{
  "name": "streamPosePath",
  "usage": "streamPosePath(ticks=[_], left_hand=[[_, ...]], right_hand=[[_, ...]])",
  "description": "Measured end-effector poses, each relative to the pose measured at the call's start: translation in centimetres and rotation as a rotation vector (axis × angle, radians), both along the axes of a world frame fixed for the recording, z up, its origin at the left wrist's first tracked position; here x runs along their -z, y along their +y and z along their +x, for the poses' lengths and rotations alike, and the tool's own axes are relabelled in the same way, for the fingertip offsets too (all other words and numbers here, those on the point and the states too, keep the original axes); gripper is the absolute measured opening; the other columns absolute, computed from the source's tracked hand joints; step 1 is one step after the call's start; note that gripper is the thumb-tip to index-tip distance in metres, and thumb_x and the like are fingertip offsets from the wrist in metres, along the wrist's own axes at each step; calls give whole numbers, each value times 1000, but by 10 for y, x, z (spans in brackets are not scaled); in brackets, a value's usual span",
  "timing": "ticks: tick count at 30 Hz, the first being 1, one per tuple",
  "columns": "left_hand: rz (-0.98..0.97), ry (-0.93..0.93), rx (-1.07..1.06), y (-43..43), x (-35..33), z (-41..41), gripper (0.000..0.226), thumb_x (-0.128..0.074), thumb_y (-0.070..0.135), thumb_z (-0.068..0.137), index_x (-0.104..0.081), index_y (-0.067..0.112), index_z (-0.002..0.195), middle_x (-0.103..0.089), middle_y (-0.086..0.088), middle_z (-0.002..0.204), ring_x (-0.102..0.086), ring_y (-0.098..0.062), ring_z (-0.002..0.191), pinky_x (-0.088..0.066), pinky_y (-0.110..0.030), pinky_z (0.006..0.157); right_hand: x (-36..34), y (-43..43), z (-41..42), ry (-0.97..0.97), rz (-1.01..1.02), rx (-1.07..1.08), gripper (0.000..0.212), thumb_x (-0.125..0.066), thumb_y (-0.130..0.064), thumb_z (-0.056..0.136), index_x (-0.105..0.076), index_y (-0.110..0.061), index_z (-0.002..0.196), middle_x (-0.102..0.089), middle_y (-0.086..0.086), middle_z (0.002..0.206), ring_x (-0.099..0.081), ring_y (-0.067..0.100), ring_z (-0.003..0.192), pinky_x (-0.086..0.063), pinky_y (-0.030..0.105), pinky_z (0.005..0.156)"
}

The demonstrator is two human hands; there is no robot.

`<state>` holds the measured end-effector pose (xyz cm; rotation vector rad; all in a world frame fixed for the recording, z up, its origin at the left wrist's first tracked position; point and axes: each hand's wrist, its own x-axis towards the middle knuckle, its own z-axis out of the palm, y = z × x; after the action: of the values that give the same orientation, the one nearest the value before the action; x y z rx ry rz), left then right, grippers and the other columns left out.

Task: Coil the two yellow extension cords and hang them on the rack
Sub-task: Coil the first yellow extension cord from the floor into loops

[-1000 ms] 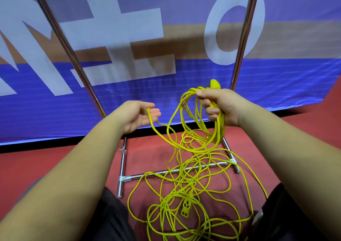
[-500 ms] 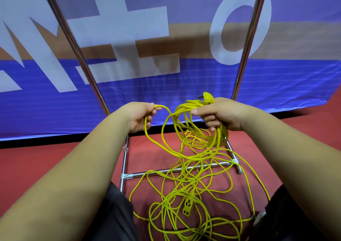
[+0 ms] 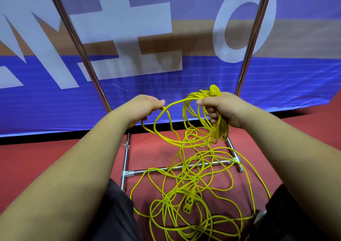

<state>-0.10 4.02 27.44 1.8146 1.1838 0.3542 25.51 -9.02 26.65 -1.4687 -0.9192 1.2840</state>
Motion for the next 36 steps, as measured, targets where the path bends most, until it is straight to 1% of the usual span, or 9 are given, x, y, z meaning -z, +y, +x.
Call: streamPosePath(ticks=[4, 7, 10, 13, 18, 22, 25, 31, 36], left_hand=[[2, -79, 88, -9, 3, 6, 32, -61, 42, 100, -80, 16, 95, -47, 15, 62, -37, -14, 69, -35, -30, 64], [-43, -162, 121, -16, 4, 14, 41, -60, 41, 102, -75, 3, 99, -45, 3, 68, -36, -12, 62, -32, -29, 60], [-177, -315, 88, -26, 4, 22, 45, -58, 35, 105, -70, -8, 103, -55, -2, 68, -44, -10, 60, -37, -24, 56], [-303, -417, 24, -26, 5, 27, 34, -55, 36, 106, -68, 5, 102, -58, 6, 70, -51, -9, 64, -38, -24, 57], [-339, -512, -28, -24, 6, 28, 30, -55, 38, 106, -69, 12, 103, -58, 6, 75, -58, -10, 71, -43, -29, 67], [244, -129, -179, -26, 4, 29, 25, -52, 33, 102, -72, 20, 93, -70, 6, 89, -65, -22, 85, -55, -40, 83], [579, 51, -210, -35, 7, 29, 15, -49, 23, 95, -61, 18, 87, -66, 3, 88, -62, -22, 82, -52, -39, 73], [110, 181, 407, -55, 42, 40, 11, -69, 31, 97, -74, 24, 104, -75, 3, 97, -70, -16, 94, -55, -40, 95], [100, 69, 327, -57, 65, 48, 10, -68, 33, 98, -71, 30, 90, -76, -3, 93, -72, -26, 94, -56, -50, 94]], right_hand=[[0, -3, -5, -60, 19, -103, 22, -77, -18, 95, -63, -9, 81, -56, 6, 65, -54, 18, 57, -52, 31, 54], [5, -1, -12, -46, 8, -134, 34, -82, -20, 91, -72, 1, 115, -72, 11, 93, -71, 21, 84, -63, 44, 79], [10, 1, -17, -10, 18, -165, 42, -82, -22, 91, -71, 0, 125, -75, 16, 110, -73, 29, 102, -53, 57, 106], [15, 0, -22, 0, 46, -209, 37, -77, -24, 95, -73, -1, 125, -76, 21, 123, -71, 40, 119, -50, 54, 113], [15, 0, -26, 66, 61, -221, 26, -68, -24, 103, -69, -2, 117, -75, 15, 104, -76, 35, 105, -62, 42, 93], [16, 5, -31, 44, 33, -116, 17, -69, -26, 103, -64, -10, 99, -66, 8, 83, -75, 32, 81, -65, 45, 74], [19, 8, -34, 123, 13, 14, 17, -70, -23, 102, -65, -10, 93, -62, 9, 77, -69, 29, 68, -63, 47, 67], [15, 15, -26, 217, 29, 190, 16, -67, -18, 104, -65, -6, 114, -62, 9, 76, -69, 24, 57, -66, 50, 61], [9, 17, -24, 274, 53, 243, 17, -67, -20, 105, -64, -6, 114, -66, 11, 82, -76, 27, 67, -67, 52, 66]])
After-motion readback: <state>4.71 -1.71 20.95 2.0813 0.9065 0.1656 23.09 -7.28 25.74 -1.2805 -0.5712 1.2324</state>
